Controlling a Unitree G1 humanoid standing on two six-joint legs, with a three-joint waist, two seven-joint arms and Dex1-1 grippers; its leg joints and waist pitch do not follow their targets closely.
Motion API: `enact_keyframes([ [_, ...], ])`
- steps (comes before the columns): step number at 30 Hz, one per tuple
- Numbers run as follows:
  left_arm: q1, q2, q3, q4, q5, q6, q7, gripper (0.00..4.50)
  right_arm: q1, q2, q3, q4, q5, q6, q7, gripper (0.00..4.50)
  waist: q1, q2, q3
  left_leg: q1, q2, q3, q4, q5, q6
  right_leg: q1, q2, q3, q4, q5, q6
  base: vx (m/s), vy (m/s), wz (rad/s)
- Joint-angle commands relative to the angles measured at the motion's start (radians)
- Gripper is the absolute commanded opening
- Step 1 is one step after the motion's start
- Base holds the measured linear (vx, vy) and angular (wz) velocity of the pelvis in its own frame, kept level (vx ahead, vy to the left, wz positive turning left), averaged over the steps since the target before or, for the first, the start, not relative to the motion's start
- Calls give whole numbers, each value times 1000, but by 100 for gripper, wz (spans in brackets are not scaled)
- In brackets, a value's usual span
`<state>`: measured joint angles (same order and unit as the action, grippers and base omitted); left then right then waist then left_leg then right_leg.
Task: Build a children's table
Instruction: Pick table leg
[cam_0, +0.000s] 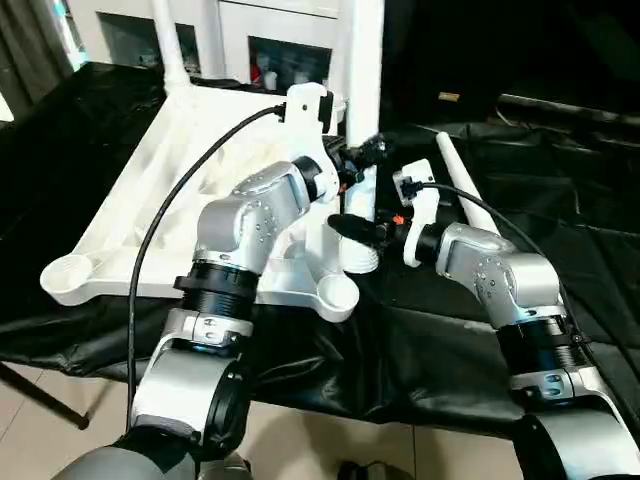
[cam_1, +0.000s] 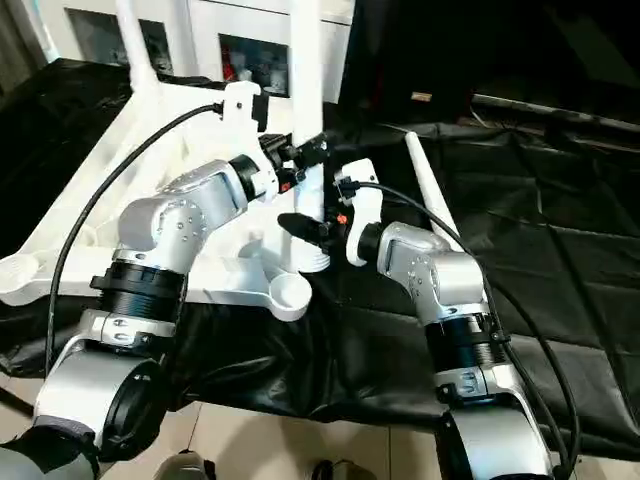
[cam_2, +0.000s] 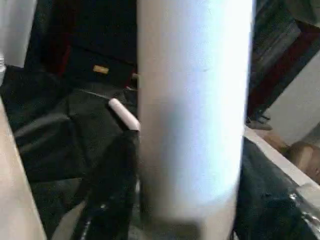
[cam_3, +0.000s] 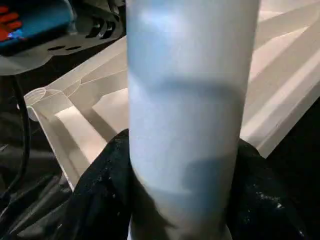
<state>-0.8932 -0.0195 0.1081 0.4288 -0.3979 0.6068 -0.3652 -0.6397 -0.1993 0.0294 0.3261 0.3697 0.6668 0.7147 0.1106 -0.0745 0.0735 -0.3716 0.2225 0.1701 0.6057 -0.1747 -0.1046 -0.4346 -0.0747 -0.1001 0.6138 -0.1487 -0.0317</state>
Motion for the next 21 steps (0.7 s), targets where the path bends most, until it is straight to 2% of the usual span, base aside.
enact_keyframes([
  [1,-7,6,12,-9,3,-5,14,219,-23,-20,-2,-16,-5,-20,16,249,-1,-12,-92,1,-3,10,-56,-87,39,82,-55,47,-75,-270,-84,0,0,0],
  [4,-2,14,-4,-19,-1,-8,-12,216,-21,-28,-8,-28,33,9,63,265,0,-14,-92,-1,-3,10,-55,-90,45,84,-55,46,-73,-267,-83,0,0,0],
  [5,7,24,-27,-38,-3,-12,-54,196,-16,-42,3,-42,38,17,89,280,0,-12,-92,0,-1,10,-56,-85,47,82,-55,47,-73,-260,-85,0,0,0],
  [7,19,41,-59,-76,-11,3,-122,192,-10,-75,31,-49,15,9,116,298,3,-14,-92,0,1,9,-57,-70,46,84,-57,47,-68,-238,-99,0,0,0],
  [10,22,57,-86,-101,-14,19,-168,189,-11,-100,37,-42,10,11,144,304,1,-15,-93,1,1,11,-55,-67,46,83,-57,49,-66,-219,-111,0,0,0],
  [11,22,57,-86,-101,-14,19,-168,188,-11,-100,37,-42,10,11,144,304,2,-13,-92,3,2,10,-56,-72,47,81,-58,49,-66,-219,-118,0,0,0],
  [12,24,61,-91,-107,-15,24,-176,188,-10,-105,38,-42,12,14,151,304,1,-15,-91,1,2,11,-56,-78,44,82,-57,48,-66,-226,-119,0,0,0],
  [16,24,72,-107,-122,-18,31,-201,188,-10,-127,45,-46,15,24,176,304,1,-17,-89,0,0,11,-55,-96,38,83,-58,47,-73,-278,-98,0,0,0],
  [21,39,69,-131,-166,-26,47,-237,188,-12,-127,56,-44,16,33,177,304,0,-20,-91,-2,1,10,-55,-85,35,83,-58,46,-71,-288,-87,0,0,0],
])
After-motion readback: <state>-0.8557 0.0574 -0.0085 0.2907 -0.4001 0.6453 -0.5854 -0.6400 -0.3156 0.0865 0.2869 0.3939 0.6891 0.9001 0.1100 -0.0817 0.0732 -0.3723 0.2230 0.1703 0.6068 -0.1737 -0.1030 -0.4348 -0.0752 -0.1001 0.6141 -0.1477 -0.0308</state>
